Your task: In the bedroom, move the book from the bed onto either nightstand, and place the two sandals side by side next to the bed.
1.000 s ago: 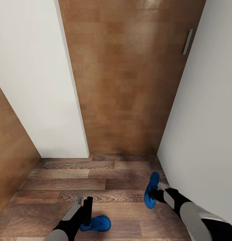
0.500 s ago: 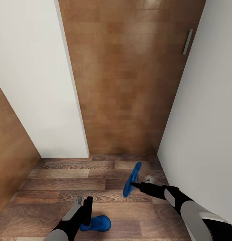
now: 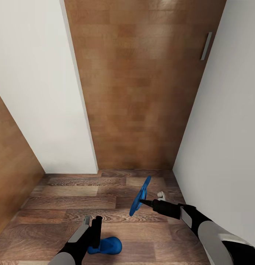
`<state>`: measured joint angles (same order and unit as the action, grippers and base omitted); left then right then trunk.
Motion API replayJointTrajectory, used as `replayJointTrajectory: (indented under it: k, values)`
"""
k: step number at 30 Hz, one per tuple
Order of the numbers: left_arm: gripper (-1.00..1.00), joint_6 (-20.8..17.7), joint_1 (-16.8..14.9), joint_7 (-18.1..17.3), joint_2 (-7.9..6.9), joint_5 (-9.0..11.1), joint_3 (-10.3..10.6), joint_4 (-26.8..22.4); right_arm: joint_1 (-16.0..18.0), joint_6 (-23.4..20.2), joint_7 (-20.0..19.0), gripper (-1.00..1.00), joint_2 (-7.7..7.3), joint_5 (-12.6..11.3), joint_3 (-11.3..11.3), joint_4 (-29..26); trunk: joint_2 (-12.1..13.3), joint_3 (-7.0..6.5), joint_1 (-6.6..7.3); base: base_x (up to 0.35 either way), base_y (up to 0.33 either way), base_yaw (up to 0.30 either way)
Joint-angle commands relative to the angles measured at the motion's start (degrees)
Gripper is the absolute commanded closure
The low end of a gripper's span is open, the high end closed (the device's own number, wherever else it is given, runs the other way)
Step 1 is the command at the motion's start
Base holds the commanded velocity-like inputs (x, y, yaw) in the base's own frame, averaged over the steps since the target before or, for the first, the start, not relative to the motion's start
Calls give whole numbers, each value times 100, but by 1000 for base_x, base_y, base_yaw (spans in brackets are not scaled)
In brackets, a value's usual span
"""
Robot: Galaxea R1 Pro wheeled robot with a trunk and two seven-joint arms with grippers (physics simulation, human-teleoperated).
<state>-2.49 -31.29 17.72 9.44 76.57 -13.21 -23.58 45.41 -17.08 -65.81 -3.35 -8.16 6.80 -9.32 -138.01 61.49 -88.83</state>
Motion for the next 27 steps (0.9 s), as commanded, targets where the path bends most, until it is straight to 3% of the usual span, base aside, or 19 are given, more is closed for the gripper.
replayJointTrajectory:
  k: [1, 4, 18, 27]
  values:
    - [-100, -24, 0, 30, 5, 16, -33, -15, 3, -60, -31, 100, 1, -9, 28, 10, -2, 5, 1, 0, 0, 0]
    - [-100, -27, -1, 30, 5, 17, -33, -15, 3, -63, -88, 100, 1, -10, 30, 38, -2, 5, 1, 0, 0, 0]
    - [-100, -32, -2, 19, 5, 16, -33, -15, 3, -59, -329, 100, -6, -53, 41, 61, -525, 261, -287, 0, 0, 0]
    - [-100, -31, -1, 13, 5, 16, -33, -116, 3, -51, -336, 100, -3, -509, 96, 58, -537, 460, -310, 0, 0, 0]
